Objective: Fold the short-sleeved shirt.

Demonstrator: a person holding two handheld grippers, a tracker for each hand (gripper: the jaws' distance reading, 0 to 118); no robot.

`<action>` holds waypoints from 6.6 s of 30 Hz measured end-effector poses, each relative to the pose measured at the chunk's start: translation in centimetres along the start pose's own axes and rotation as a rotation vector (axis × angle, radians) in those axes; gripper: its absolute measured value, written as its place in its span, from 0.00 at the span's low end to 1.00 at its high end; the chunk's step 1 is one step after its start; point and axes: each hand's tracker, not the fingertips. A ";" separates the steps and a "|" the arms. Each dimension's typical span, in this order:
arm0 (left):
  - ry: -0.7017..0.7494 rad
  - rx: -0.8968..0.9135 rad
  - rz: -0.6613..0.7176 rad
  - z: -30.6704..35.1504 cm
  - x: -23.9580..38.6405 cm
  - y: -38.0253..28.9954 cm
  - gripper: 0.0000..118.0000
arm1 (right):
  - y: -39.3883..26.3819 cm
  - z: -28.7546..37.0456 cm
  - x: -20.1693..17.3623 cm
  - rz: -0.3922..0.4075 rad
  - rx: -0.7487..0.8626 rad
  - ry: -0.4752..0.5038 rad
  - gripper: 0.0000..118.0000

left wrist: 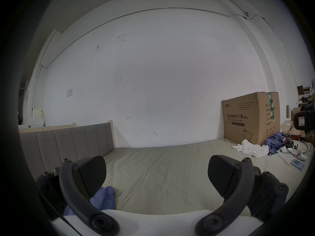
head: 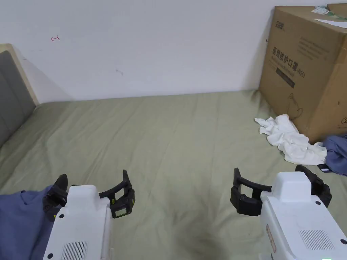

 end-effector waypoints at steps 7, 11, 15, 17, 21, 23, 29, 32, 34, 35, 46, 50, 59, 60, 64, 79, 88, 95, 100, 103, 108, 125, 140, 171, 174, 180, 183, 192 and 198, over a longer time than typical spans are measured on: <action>0.000 -0.004 0.002 0.1 -0.1 -0.1 1.00 | 0.1 0.1 -0.1 0.004 0.001 0.001 1.00; -0.011 -0.005 0.010 0.0 -0.2 0.0 0.99 | 0.3 0.1 -0.2 0.014 -0.004 -0.005 0.98; -0.067 -0.022 0.042 0.2 -0.4 0.4 0.66 | 0.7 0.3 -0.4 0.009 -0.027 -0.020 0.87; -0.082 -0.048 0.051 -0.1 -0.2 0.5 0.31 | 0.9 0.5 -0.5 -0.003 -0.018 -0.016 0.56; -0.123 -0.077 0.051 -0.7 0.1 0.7 0.00 | 1.1 0.6 -0.6 0.030 -0.020 -0.039 0.00; -0.112 -0.069 0.033 -0.8 0.4 0.8 0.00 | 1.0 0.7 -0.3 0.025 -0.032 -0.031 0.00; -0.117 -0.069 0.022 -0.7 0.3 1.1 0.00 | 1.3 1.1 -0.3 0.009 -0.034 -0.028 0.00; -0.113 -0.068 0.020 -0.5 0.3 1.1 0.00 | 1.4 1.0 -0.4 0.009 -0.034 -0.025 0.00; -0.111 -0.067 0.020 -0.5 0.1 1.1 0.00 | 1.7 1.0 -0.7 0.009 -0.034 -0.022 0.00; -0.109 -0.068 0.023 -0.5 -0.1 1.2 0.00 | 1.8 1.0 -0.8 0.009 -0.034 -0.021 0.00; 0.031 -0.062 0.031 0.9 -5.3 1.5 0.00 | 3.1 -1.1 -5.1 0.018 -0.011 0.111 0.00; 0.140 -0.064 0.040 2.4 -9.4 1.8 0.00 | 3.5 -2.4 -8.6 0.021 0.006 0.217 0.00; 0.412 -0.100 -0.005 8.4 -19.8 1.6 0.00 | 3.7 -4.6 -17.9 0.002 0.016 0.459 0.00; 0.436 -0.104 -0.003 9.0 -20.8 1.6 0.00 | 3.7 -4.8 -19.0 -0.001 0.015 0.485 0.00; 0.539 -0.116 -0.004 11.9 -24.4 1.7 0.00 | 3.4 -4.9 -22.4 -0.003 0.009 0.574 0.00; 0.611 -0.195 0.072 12.5 -30.6 -0.5 0.00 | 2.3 -5.9 -26.9 0.034 -0.017 0.665 0.00; 0.421 -0.395 0.166 2.0 -31.1 -3.5 0.00 | 1.6 -9.1 -25.9 0.056 -0.047 0.584 0.00; 0.297 -0.744 0.222 -8.4 -29.5 -8.4 0.26 | 0.8 -11.3 -24.6 0.079 -0.076 0.517 0.00; 0.309 -0.940 0.278 -13.1 -28.4 -13.2 0.94 | -0.1 -12.4 -23.5 0.102 -0.105 0.477 0.00; 0.293 -1.006 0.255 -14.2 -27.1 -15.6 0.94 | -0.8 -12.8 -22.8 0.111 -0.124 0.460 0.00; 0.234 -1.136 0.236 -14.7 -25.6 -20.6 0.87 | -1.8 -13.2 -21.7 0.125 -0.157 0.442 0.00; 0.103 -0.868 0.343 -9.4 -25.7 -10.9 0.00 | 0.4 -10.4 -16.3 0.063 -0.117 0.401 0.00; -0.330 -0.493 0.198 -11.6 -8.5 10.9 0.00 | 2.8 -3.7 -4.9 -0.009 -0.016 0.227 0.00; -0.739 -1.137 -0.146 -10.4 22.6 -12.6 0.03 | 0.7 0.7 6.0 -0.019 -0.093 -0.045 0.00; -0.761 -1.092 -0.060 -10.3 21.3 -10.5 0.31 | 1.0 0.7 6.0 -0.013 -0.089 -0.042 0.00; -0.665 -0.800 0.061 -8.8 16.9 -2.7 0.96 | 2.1 0.6 5.8 -0.016 -0.067 -0.042 0.00; -0.602 -0.644 0.059 -7.7 14.2 1.3 0.95 | 2.7 0.5 5.7 -0.021 -0.051 -0.039 0.00; -0.281 -0.214 0.037 -4.9 6.1 7.3 0.94 | 4.0 0.3 5.1 -0.025 -0.005 -0.022 0.00; -0.148 -0.124 0.010 -4.3 2.6 6.6 0.76 | 5.1 0.5 3.7 -0.017 0.014 -0.011 0.00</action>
